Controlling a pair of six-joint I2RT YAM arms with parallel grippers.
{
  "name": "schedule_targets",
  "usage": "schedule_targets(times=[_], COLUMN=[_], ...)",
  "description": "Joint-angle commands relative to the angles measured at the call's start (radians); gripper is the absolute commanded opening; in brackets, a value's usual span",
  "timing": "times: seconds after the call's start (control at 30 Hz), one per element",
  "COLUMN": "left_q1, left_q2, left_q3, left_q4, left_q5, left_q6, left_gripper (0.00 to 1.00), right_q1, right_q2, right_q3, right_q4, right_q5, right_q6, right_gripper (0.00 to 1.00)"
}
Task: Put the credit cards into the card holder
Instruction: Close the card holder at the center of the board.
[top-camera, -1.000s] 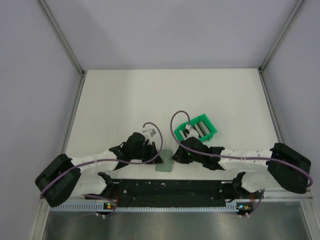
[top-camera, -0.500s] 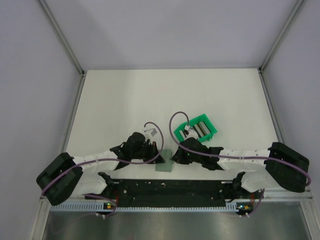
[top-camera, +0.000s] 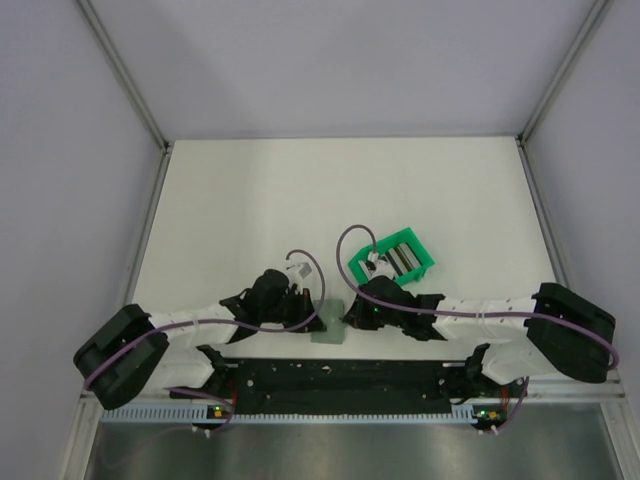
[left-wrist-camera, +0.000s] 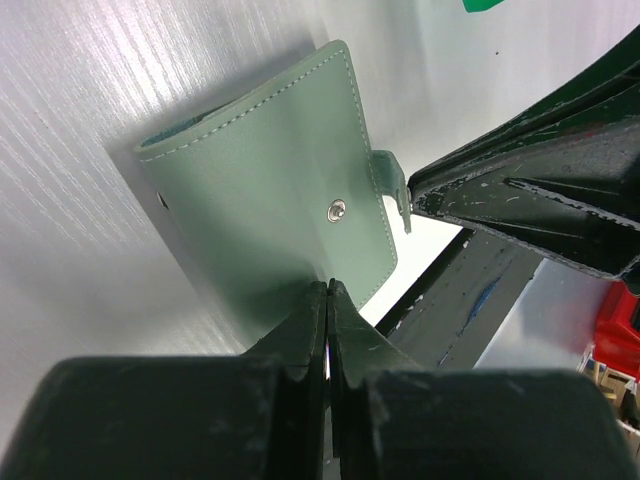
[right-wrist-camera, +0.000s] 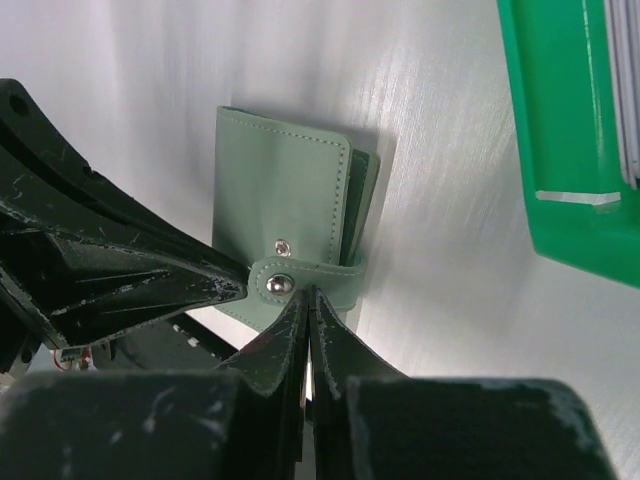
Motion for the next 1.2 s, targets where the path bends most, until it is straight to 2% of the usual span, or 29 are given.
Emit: schedule_targets(times=[0.0,0.57,1.17], left_q1=[-0.006,-0.009,-0.009], left_q2=[0.008,-0.013,-0.003], left_q3=[-0.009,0.023,0.037], left_q4=[0.023,0.003,0.039], left_q5=[-0.018,-0.023,0.009], left_q6=[0.005,0.007,0.001], left_gripper=[0.01,0.01,0.02], right_q1=[0.01,0.012,0.012], right_q2=[0.019,-0.002,0.078], right_q3=[0.046,0.068,0.091], right_q4=[0.042,0.015,0.053], right_q5=[-0.003,0.033,-0.005], right_q6=[-0.003,-0.03,-0.033], right_gripper=[0.0,0.0,0.0])
